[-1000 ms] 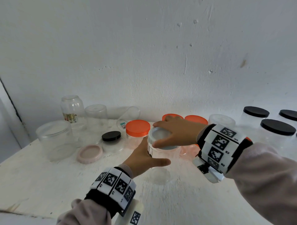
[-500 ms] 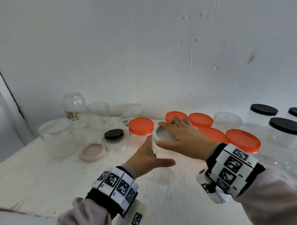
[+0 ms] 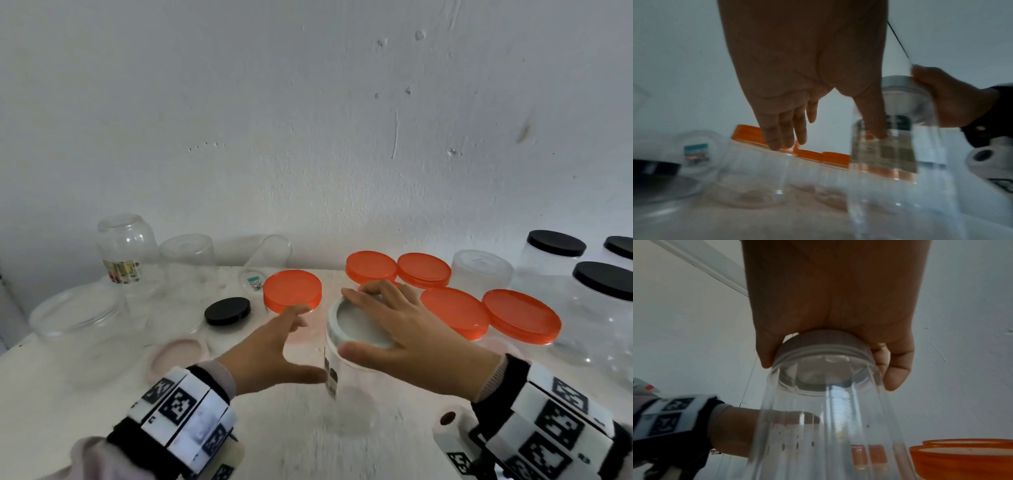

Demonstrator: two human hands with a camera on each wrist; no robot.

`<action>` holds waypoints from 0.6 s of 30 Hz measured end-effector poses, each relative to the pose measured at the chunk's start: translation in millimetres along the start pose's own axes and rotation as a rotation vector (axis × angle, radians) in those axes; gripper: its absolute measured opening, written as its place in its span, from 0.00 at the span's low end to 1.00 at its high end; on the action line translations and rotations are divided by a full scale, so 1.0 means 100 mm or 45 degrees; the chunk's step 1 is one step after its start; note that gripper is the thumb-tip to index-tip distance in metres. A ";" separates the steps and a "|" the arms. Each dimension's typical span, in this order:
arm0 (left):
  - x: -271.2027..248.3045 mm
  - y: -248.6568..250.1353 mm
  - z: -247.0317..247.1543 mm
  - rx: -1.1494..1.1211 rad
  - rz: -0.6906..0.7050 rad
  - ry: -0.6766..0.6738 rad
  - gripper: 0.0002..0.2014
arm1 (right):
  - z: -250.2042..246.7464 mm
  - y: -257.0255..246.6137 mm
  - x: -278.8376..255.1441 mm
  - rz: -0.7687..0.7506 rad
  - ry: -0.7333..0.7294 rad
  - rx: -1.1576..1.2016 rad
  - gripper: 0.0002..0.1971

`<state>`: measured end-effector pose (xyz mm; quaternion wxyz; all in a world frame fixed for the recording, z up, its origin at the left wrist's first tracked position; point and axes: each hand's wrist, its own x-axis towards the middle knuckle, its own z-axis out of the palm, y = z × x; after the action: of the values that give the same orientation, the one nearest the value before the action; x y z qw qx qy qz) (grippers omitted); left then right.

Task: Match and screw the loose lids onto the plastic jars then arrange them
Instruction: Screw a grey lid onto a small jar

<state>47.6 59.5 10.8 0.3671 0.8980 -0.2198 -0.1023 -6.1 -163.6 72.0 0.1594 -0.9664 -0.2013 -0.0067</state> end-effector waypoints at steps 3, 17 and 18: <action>0.09 -0.21 -0.30 0.162 -0.078 0.078 0.39 | -0.01 0.00 -0.01 -0.011 -0.007 -0.015 0.48; 0.24 -0.96 -0.69 0.489 -0.360 0.104 0.13 | -0.21 -0.04 0.02 -0.093 -0.177 0.088 0.42; 0.25 -0.96 -0.67 0.498 -0.357 0.086 0.12 | -0.25 -0.06 0.03 -0.087 -0.181 0.089 0.42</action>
<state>123.3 149.9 -9.9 0.1754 0.9767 -0.0963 -0.0778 -4.2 -165.5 97.9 0.1780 -0.9509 -0.2452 0.0635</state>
